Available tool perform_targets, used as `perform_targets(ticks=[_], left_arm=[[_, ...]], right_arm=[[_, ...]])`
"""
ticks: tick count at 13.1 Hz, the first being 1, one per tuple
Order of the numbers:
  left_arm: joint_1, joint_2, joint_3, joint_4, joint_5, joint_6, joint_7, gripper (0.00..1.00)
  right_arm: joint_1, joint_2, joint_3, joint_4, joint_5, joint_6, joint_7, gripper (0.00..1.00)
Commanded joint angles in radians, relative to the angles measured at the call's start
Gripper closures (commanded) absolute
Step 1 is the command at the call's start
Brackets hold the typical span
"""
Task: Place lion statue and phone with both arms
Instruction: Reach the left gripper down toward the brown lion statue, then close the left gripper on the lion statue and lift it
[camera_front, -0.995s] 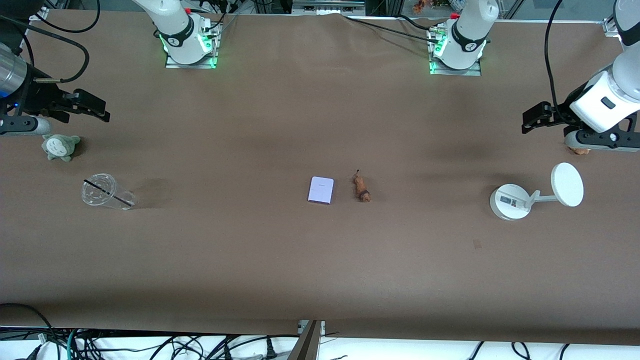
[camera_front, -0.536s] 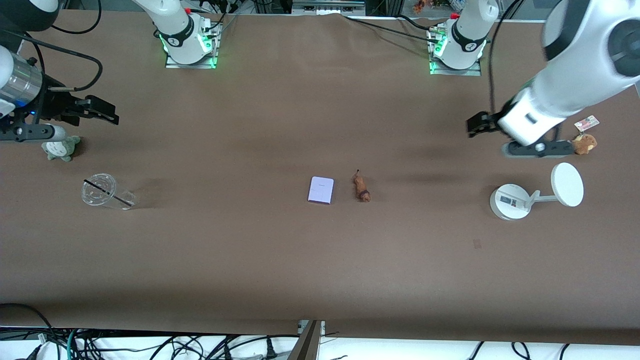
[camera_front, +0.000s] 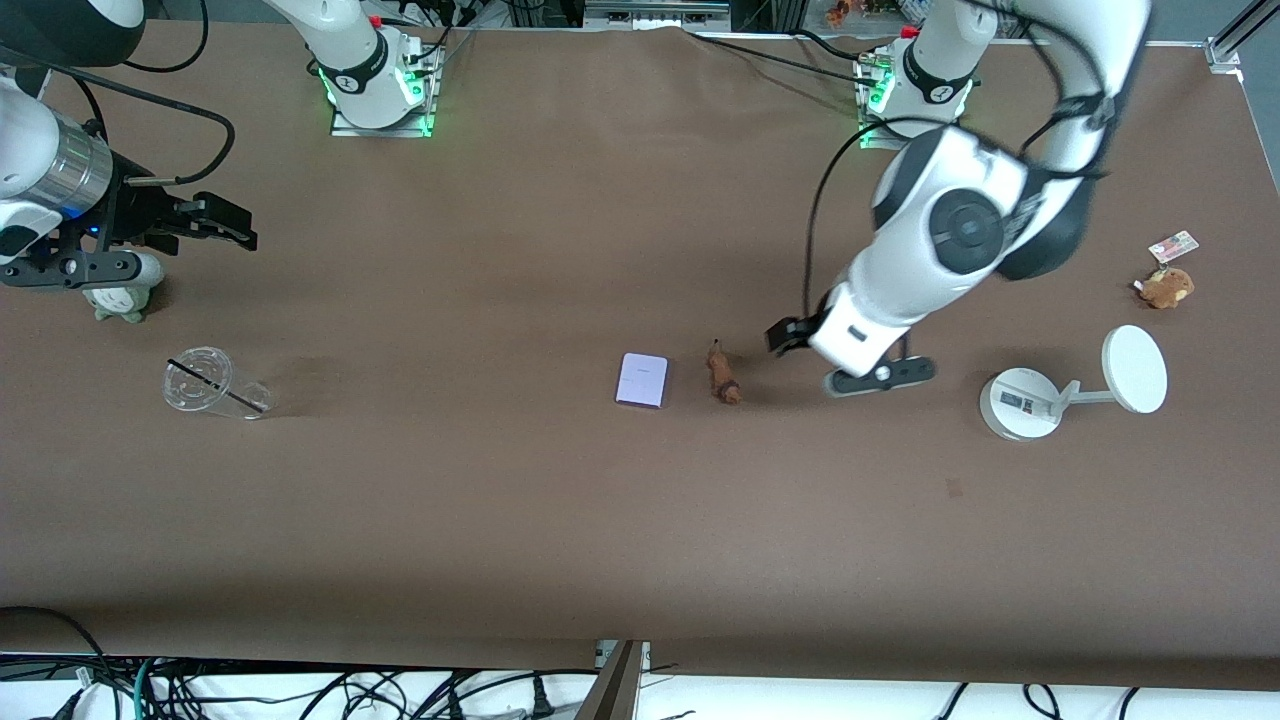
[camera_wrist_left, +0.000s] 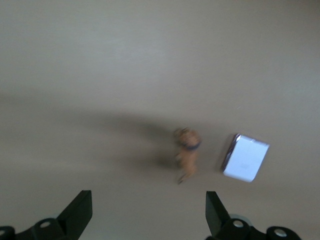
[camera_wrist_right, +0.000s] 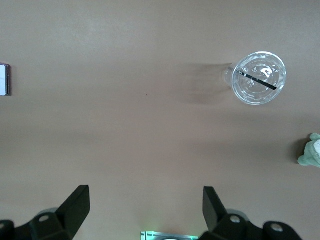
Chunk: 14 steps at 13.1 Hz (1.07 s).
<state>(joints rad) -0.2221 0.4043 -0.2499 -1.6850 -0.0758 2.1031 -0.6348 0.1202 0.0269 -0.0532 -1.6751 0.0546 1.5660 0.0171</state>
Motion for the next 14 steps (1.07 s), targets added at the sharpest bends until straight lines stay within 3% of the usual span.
perform_targets(ticks=[1, 4, 7, 11, 12, 14], left_arm=[[-0.078, 0.115, 0.008, 0.033, 0.106, 0.119, -0.136, 0.0], [-0.115, 0.209, 0.006, 0.033, 0.23, 0.202, -0.177, 0.0], [-0.125, 0.284, 0.005, 0.033, 0.243, 0.297, -0.177, 0.0], [-0.146, 0.306, 0.006, 0.027, 0.243, 0.299, -0.177, 0.0], [-0.151, 0.309, 0.008, 0.027, 0.243, 0.299, -0.174, 0.08], [-0.151, 0.309, 0.006, 0.025, 0.243, 0.298, -0.171, 0.46]], right_arm=[[0.003, -0.002, -0.002, 0.006, -0.007, -0.006, 0.007, 0.0], [0.015, -0.002, -0.002, 0.006, -0.007, -0.011, 0.011, 0.0], [0.015, -0.002, -0.002, 0.006, -0.005, -0.014, 0.009, 0.0], [0.019, -0.002, -0.002, 0.006, -0.004, -0.014, 0.011, 0.0], [0.019, -0.001, -0.002, 0.006, -0.004, -0.014, 0.011, 0.0], [0.019, -0.001, -0.002, 0.006, -0.004, -0.014, 0.011, 0.0]])
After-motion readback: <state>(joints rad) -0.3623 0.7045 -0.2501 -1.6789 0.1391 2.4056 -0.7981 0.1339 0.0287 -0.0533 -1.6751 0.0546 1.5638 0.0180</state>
